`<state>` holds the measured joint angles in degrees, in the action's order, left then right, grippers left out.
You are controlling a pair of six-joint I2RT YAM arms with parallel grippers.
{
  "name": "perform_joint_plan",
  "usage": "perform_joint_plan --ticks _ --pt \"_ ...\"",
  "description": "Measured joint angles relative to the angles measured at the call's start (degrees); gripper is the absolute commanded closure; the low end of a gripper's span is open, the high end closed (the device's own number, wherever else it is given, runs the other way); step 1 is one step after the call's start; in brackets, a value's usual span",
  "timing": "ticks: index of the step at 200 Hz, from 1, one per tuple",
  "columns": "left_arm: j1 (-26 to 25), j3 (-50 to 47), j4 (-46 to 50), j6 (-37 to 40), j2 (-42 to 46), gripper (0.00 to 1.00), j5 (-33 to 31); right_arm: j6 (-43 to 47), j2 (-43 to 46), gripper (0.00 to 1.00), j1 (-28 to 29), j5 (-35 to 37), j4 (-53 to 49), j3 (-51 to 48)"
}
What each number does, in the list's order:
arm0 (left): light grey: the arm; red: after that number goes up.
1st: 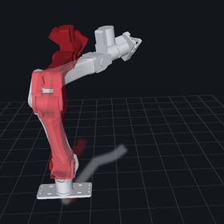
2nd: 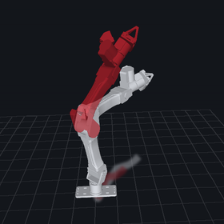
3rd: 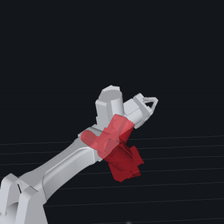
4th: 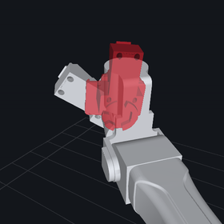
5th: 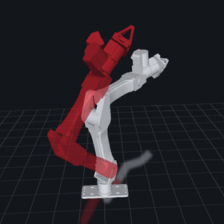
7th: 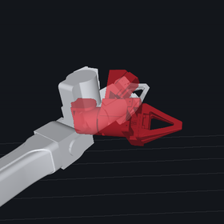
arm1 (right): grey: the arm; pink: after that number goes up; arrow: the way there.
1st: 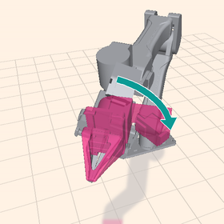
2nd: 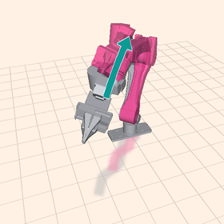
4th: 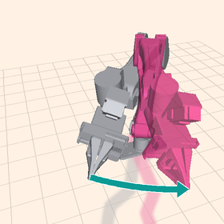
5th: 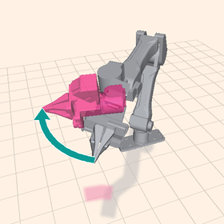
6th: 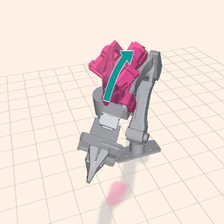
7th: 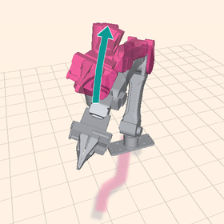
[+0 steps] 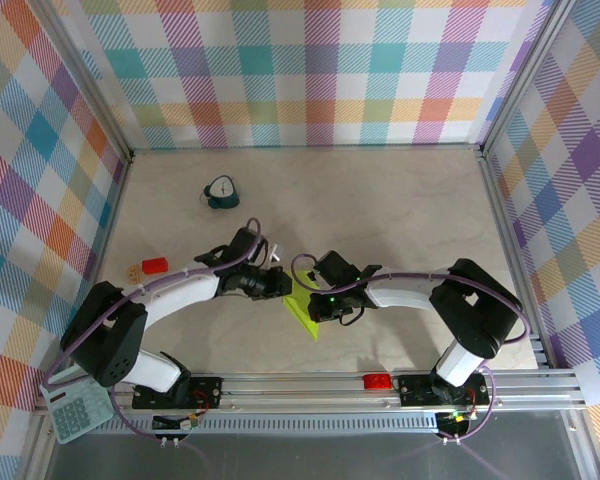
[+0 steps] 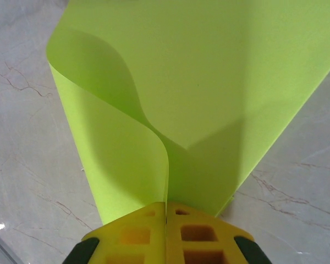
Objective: Fold a paper plane with a square sheet of paper (fold left side to right side)
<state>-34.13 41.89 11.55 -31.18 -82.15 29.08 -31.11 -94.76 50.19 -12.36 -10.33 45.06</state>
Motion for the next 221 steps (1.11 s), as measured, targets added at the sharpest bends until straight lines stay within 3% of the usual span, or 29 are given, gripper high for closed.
perform_joint_plan --ticks 33,87,221 --pt "-1.44 -6.47 -7.17 -4.35 0.13 0.85 2.91 0.0 -0.26 1.0 -0.04 -0.57 0.52 0.0" --pt "-2.78 -6.99 -14.95 -7.43 -3.74 0.86 3.96 -0.02 -0.39 1.0 -0.15 -0.83 0.66 0.02" --pt "-3.74 -7.06 -17.44 -8.04 -8.87 0.9 2.82 0.0 -1.01 1.0 -0.2 -1.4 0.76 0.5"
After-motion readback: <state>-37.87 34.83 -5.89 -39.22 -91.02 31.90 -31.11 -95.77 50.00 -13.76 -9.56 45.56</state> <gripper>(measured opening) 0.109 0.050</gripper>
